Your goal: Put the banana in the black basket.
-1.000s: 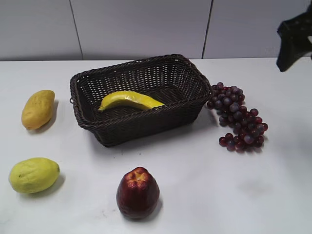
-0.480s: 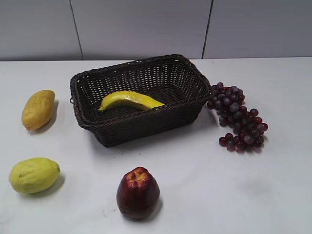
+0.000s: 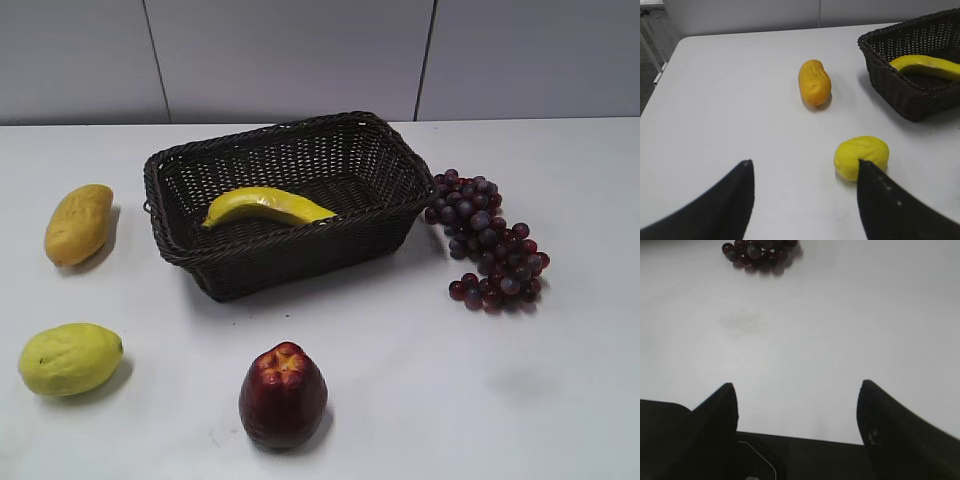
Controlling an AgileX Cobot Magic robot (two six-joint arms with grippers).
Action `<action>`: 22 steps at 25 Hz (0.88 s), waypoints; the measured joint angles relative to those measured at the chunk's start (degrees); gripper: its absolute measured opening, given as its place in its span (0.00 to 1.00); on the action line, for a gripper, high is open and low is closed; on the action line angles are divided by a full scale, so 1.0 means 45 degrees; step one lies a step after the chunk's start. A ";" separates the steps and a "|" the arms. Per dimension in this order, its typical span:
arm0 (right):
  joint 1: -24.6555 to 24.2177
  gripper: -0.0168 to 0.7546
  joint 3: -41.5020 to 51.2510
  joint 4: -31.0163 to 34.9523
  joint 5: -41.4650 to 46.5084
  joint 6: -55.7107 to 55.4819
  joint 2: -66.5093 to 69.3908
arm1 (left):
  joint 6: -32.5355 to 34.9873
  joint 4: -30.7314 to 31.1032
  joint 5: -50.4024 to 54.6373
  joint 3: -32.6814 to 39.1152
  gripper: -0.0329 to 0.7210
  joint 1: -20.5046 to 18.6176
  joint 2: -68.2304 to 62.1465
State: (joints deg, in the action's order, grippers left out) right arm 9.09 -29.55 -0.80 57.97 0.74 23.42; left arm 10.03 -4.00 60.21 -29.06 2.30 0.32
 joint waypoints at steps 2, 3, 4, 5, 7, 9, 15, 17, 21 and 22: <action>0.0000 0.79 0.0189 0.0000 0.0212 0.0039 -0.0623 | 0.0000 0.0000 0.0000 0.0000 0.68 0.0000 0.0000; 0.0000 0.79 0.0248 0.0000 0.0286 0.0054 -0.0840 | 0.0000 0.0000 0.0000 0.0000 0.68 0.0000 0.0000; 0.0000 0.79 0.0274 0.0000 0.0329 0.0064 -0.1061 | 0.0000 0.0000 0.0000 0.0000 0.68 0.0000 0.0000; 0.0000 0.79 0.0274 -0.0011 0.0342 0.0069 -0.1175 | 0.0000 0.0000 0.0000 0.0000 0.68 0.0000 0.0000; 0.0000 0.79 0.0284 -0.0004 0.0342 0.0080 -0.1216 | 0.0000 0.0000 0.0000 0.0000 0.68 0.0000 0.0000; 0.0000 0.79 0.0284 -0.0004 0.0342 0.0080 -0.1216 | 0.0000 0.0000 0.0000 0.0000 0.68 0.0000 0.0000; 0.0000 0.79 0.0284 -0.0004 0.0342 0.0080 -0.1304 | 0.0000 0.0000 0.0000 0.0000 0.68 0.0000 0.0000; 0.0000 0.79 0.0284 -0.0004 0.0342 0.0080 -0.1558 | 0.0000 0.0000 0.0000 0.0000 0.68 0.0000 0.0000; -0.0321 0.79 0.0284 -0.0004 0.0342 0.0080 -0.2767 | 0.0000 0.0000 0.0000 0.0000 0.68 0.0000 0.0000; -0.0534 0.79 0.0284 -0.0004 0.0342 0.0080 -0.3210 | 0.0000 0.0000 0.0000 0.0000 0.68 0.0000 0.0000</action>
State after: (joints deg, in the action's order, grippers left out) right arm 6.69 -28.27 -0.81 59.51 1.10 8.98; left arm 10.03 -4.00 60.21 -29.06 2.30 0.32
